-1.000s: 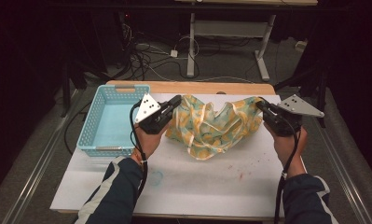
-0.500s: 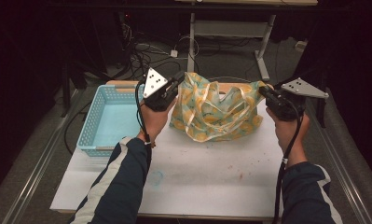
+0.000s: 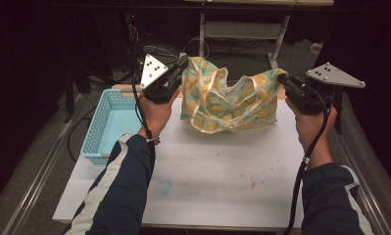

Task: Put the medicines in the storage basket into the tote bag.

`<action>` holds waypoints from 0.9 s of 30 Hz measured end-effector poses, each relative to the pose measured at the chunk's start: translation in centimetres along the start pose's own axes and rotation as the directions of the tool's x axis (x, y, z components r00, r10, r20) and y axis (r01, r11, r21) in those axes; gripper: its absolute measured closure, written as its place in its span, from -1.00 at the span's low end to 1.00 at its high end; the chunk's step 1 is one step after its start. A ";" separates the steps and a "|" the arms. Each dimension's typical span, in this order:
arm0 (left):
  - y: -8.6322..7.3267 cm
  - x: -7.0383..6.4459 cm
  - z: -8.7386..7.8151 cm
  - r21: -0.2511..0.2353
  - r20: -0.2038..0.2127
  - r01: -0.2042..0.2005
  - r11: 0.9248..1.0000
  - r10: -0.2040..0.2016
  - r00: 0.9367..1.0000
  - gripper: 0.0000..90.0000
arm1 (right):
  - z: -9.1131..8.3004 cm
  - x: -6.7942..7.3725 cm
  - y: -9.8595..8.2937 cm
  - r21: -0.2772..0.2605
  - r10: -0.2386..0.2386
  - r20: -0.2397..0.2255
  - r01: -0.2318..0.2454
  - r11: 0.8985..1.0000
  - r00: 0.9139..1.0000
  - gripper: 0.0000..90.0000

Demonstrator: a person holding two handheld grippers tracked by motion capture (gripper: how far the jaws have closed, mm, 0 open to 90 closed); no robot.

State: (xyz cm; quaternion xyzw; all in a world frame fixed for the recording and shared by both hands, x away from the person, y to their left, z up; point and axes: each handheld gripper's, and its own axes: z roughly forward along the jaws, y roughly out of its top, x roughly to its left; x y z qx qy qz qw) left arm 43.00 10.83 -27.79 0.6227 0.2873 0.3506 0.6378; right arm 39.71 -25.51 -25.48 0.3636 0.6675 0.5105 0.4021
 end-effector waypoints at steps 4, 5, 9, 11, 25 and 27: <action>0.6 0.2 -0.3 -0.020 -0.002 0.002 1.000 -0.002 1.000 0.94 | -0.7 0.5 1.2 -0.047 -0.016 0.006 0.016 0.999 1.000 0.95; 0.7 0.2 -0.3 -0.021 -0.004 0.003 1.000 -0.003 1.000 0.94 | -0.8 0.6 1.4 -0.054 -0.014 0.007 0.015 0.998 1.000 0.95; 0.9 0.1 -0.3 -0.030 -0.007 0.004 1.000 -0.004 1.000 0.94 | -1.1 0.6 2.0 -0.069 -0.012 0.003 0.012 0.998 1.000 0.95; 0.8 0.0 -0.2 -0.026 -0.007 0.000 1.000 0.000 1.000 0.94 | -1.0 0.8 1.9 -0.067 -0.013 0.003 0.013 0.998 1.000 0.95; -1.5 0.2 2.1 0.072 -0.029 -0.024 0.997 0.026 0.999 0.86 | 1.4 -1.2 -0.9 0.027 0.001 0.058 -0.003 1.000 0.998 0.95; -1.8 0.4 2.4 0.090 -0.035 -0.031 0.995 0.034 0.999 0.85 | 1.8 -1.7 -1.1 0.041 0.009 0.063 -0.012 0.999 0.998 0.95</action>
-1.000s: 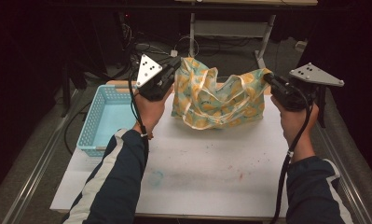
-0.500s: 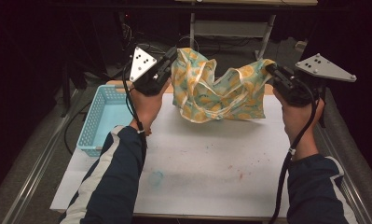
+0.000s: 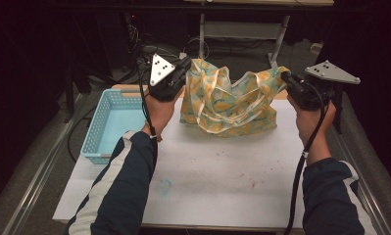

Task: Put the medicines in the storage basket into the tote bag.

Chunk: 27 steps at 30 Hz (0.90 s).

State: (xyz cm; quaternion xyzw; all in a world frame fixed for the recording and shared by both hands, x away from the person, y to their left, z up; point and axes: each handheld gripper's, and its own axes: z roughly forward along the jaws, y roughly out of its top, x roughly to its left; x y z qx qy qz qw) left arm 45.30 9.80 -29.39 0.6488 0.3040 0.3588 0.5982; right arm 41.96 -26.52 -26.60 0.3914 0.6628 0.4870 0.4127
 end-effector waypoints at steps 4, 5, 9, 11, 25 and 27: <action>-0.5 0.2 0.6 0.026 -0.004 -0.001 1.000 0.001 1.000 0.78 | 1.5 -0.6 -0.6 0.047 -0.016 0.026 0.015 0.999 1.000 0.95; -0.7 0.2 0.8 0.029 -0.003 0.002 1.000 -0.002 1.000 0.78 | 1.7 -0.7 -0.7 0.055 -0.018 0.030 0.016 0.998 0.999 0.95; -1.6 0.3 1.5 0.071 -0.006 0.001 0.997 -0.001 1.000 0.78 | 3.1 -1.1 -1.4 0.085 -0.001 0.039 -0.002 0.996 0.999 0.95; -2.0 0.4 1.7 0.089 -0.008 0.000 0.996 0.000 1.000 0.78 | 3.6 -1.2 -1.7 0.100 -0.003 0.043 -0.002 0.995 0.999 0.95; -4.8 0.3 3.7 0.246 -0.043 0.028 0.969 -0.018 0.999 0.19 | 7.0 -0.7 -3.0 0.185 -0.058 0.091 0.040 0.982 0.994 0.96; -6.0 -0.2 3.7 0.277 -0.019 0.052 0.960 -0.049 0.999 0.19 | 7.3 -1.0 -3.3 0.211 -0.062 0.092 0.041 0.977 0.994 0.96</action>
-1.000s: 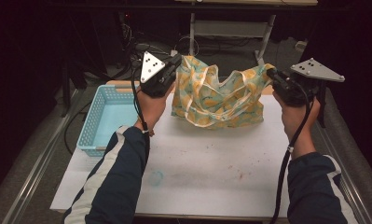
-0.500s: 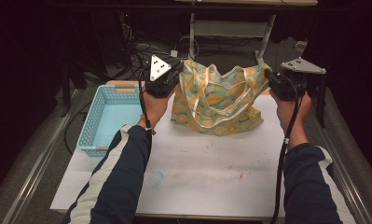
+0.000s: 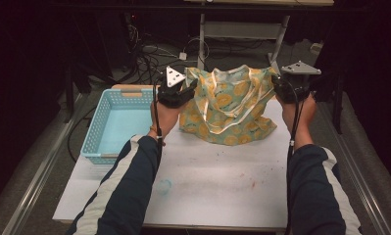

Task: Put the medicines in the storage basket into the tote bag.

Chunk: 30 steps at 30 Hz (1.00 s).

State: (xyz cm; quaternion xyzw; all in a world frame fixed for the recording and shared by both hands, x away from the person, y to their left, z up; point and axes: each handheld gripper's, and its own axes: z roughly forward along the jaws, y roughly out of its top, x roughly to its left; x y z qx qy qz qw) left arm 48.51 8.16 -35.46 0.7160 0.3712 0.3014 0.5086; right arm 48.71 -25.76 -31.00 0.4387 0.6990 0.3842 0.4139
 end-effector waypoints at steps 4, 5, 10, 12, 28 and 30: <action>-2.1 -1.0 1.1 0.057 0.011 -0.017 0.998 0.016 1.000 0.19 | 0.6 -0.6 -0.7 0.031 0.029 0.016 -0.029 0.999 0.999 0.96; -2.5 -1.1 1.3 0.070 0.017 -0.017 0.997 0.016 1.000 0.19 | 0.7 -0.7 -0.9 0.043 0.031 0.023 -0.032 0.999 0.999 0.96; -3.1 -1.1 1.8 0.106 0.009 -0.073 0.992 0.072 0.997 0.72 | 1.4 -0.3 -1.6 0.071 0.032 0.014 -0.033 0.997 0.999 0.96; -3.1 -1.0 1.6 0.104 0.018 -0.072 0.992 0.070 0.997 0.80 | 1.1 -0.1 -1.5 0.051 0.023 0.008 -0.023 0.998 1.000 0.95; -3.0 -1.6 -2.1 0.052 -0.006 -0.155 0.986 0.156 0.988 0.08 | -1.8 1.9 -1.8 -0.035 0.008 -0.132 -0.012 0.999 0.991 0.71; -3.1 -1.6 -2.6 0.050 -0.008 -0.164 0.985 0.165 0.986 -0.03 | -2.1 2.1 -1.8 -0.055 0.009 -0.148 -0.017 0.998 0.989 0.43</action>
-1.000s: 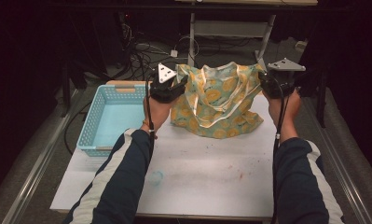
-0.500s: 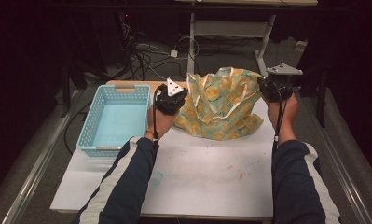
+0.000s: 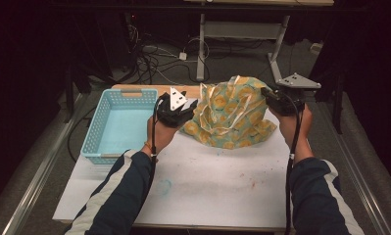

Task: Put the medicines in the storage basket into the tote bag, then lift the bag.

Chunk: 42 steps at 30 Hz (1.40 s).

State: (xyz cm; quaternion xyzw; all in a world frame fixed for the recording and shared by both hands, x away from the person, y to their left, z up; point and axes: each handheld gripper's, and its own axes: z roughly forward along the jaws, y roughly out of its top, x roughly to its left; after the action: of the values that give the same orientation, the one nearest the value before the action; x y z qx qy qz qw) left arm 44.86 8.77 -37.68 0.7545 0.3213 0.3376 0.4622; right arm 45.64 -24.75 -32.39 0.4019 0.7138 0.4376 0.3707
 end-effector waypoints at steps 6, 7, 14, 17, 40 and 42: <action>-0.4 0.9 -2.2 -0.032 -0.003 -0.032 0.999 0.032 0.999 -0.34 | -1.7 1.0 0.2 -0.043 -0.020 0.001 0.020 0.999 1.000 0.05; -0.5 1.1 -2.6 -0.037 0.003 -0.028 0.999 0.028 1.000 -0.38 | -1.9 1.3 0.2 -0.048 -0.026 -0.007 0.026 0.999 1.000 0.04; -1.9 2.9 -4.8 -0.053 -0.020 -0.021 0.998 0.019 1.000 -0.52 | -2.8 2.3 -0.5 -0.081 -0.042 -0.018 0.041 0.996 0.999 -0.12; -2.5 3.4 -5.7 -0.054 -0.027 -0.039 0.998 0.037 0.999 -0.52 | -2.9 2.4 -1.0 -0.082 -0.028 -0.038 0.025 0.996 0.999 -0.19; -6.9 3.3 -11.0 -0.051 0.053 -0.112 0.992 0.115 0.992 -0.60 | -5.0 5.1 -4.8 -0.117 -0.028 -0.059 0.020 0.993 0.998 -0.54; -6.8 3.1 -11.3 -0.051 0.053 -0.127 0.991 0.129 0.990 -0.60 | -5.3 5.2 -5.1 -0.120 -0.029 -0.067 0.021 0.993 0.997 -0.53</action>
State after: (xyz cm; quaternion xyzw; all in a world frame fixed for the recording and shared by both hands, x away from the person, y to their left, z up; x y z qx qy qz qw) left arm 36.32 19.21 -39.35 0.7715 0.2510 0.3528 0.4661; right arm 37.65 -23.29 -36.21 0.3548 0.7038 0.4883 0.3747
